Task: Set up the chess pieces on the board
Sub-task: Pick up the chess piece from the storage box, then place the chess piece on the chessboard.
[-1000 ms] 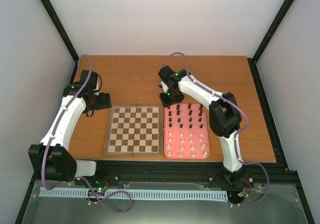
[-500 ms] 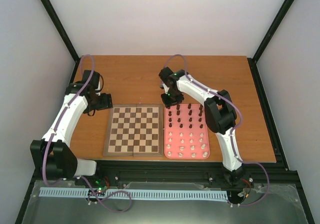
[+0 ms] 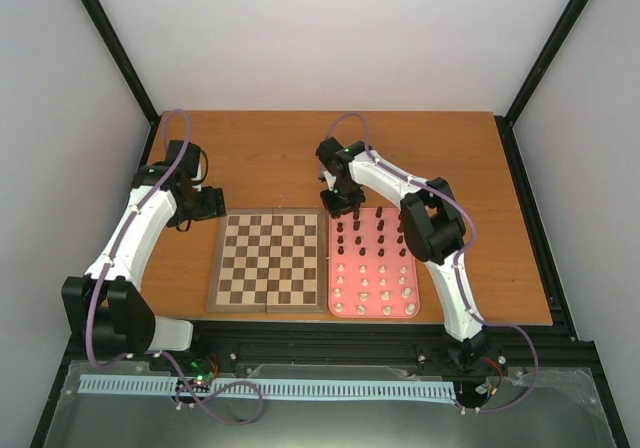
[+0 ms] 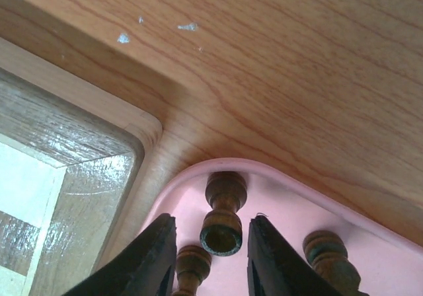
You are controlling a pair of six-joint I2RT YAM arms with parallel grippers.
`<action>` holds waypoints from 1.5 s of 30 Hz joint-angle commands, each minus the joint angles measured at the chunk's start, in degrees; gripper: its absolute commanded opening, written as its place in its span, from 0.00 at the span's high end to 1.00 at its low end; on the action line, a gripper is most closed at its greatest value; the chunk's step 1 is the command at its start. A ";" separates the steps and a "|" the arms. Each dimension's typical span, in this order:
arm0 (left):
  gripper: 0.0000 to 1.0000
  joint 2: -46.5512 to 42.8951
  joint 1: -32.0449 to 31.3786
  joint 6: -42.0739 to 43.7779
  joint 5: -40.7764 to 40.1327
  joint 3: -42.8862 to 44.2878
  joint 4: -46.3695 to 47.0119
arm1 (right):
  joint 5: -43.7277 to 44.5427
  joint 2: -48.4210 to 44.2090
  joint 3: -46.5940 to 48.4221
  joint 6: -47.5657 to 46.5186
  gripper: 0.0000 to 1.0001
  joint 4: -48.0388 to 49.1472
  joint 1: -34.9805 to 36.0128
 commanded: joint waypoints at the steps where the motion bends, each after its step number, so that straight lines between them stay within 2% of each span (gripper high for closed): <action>1: 0.00 0.51 0.27 -0.35 -0.65 1.91 -0.63 | -0.10 1.13 2.41 -0.51 0.72 -1.14 -0.44; 9: 0.00 0.80 0.20 -0.24 -0.43 2.05 -0.68 | 0.48 0.95 2.89 -0.46 0.84 -1.93 -0.51; 14: 0.00 1.04 0.22 -0.30 -0.11 1.96 -0.58 | 0.54 0.48 2.62 -0.43 0.97 -2.52 -0.44; 22: 0.00 0.87 0.24 -0.58 0.38 2.38 -1.09 | 1.50 -2.79 3.10 0.02 0.97 -2.86 -0.38; 30: 0.00 1.16 0.83 -2.86 -0.33 5.21 -2.69 | 2.98 -3.70 13.41 0.10 0.97 -7.63 1.71; 35: 0.00 -1.32 1.26 -5.66 -1.80 8.05 -2.73 | 1.77 -1.63 16.42 1.05 0.97 -8.09 5.02; 45: 0.00 -9.70 1.25 -10.33 -5.98 13.79 0.01 | -0.78 8.01 31.60 2.36 0.97 -9.34 13.56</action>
